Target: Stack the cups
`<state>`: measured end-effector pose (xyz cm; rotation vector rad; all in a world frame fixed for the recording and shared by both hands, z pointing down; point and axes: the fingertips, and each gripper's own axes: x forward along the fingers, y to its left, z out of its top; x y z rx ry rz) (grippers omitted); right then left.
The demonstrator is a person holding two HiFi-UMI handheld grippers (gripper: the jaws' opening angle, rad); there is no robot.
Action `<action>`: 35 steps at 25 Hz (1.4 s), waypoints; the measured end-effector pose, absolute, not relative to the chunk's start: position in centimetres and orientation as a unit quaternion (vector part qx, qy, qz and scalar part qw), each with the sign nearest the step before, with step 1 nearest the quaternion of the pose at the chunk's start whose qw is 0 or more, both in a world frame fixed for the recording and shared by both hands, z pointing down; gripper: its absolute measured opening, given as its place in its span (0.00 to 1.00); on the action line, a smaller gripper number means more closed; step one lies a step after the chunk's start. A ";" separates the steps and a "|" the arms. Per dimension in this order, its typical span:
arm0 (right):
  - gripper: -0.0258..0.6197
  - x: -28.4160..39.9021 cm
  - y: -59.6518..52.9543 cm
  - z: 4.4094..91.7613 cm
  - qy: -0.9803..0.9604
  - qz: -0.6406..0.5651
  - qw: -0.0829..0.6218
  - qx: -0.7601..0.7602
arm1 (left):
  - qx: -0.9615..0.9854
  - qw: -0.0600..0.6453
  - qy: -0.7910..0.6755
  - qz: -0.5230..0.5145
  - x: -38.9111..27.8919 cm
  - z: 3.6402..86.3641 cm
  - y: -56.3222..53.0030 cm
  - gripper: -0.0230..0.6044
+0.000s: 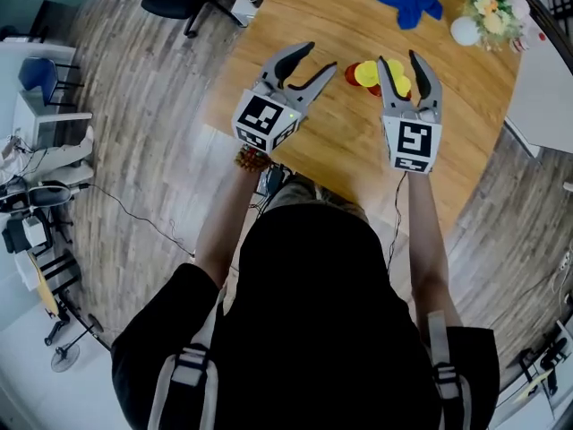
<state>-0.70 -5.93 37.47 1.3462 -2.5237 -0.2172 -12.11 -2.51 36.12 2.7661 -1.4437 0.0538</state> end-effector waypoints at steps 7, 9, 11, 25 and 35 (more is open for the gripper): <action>0.17 -4.2 -1.0 33.3 -0.858 -0.140 0.094 0.486 | 0.884 -0.030 -0.464 -0.052 -12.2 32.1 -0.2 0.13; 0.12 -5.1 0.6 32.8 -0.851 -0.139 0.080 0.500 | 0.885 -0.029 -0.461 -0.062 -12.4 31.8 0.8 0.11; 0.06 -6.2 2.2 33.0 -0.844 -0.135 0.076 0.514 | 0.889 -0.023 -0.452 -0.069 -12.7 31.8 2.2 0.11; 0.05 -6.6 10.8 41.6 -0.790 -0.027 0.157 0.592 | 0.935 0.038 -0.344 -0.071 -10.4 38.4 9.9 0.10; 0.05 -4.0 13.0 42.4 -0.767 0.020 0.162 0.621 | 0.947 0.063 -0.306 -0.069 -7.5 39.8 12.1 0.10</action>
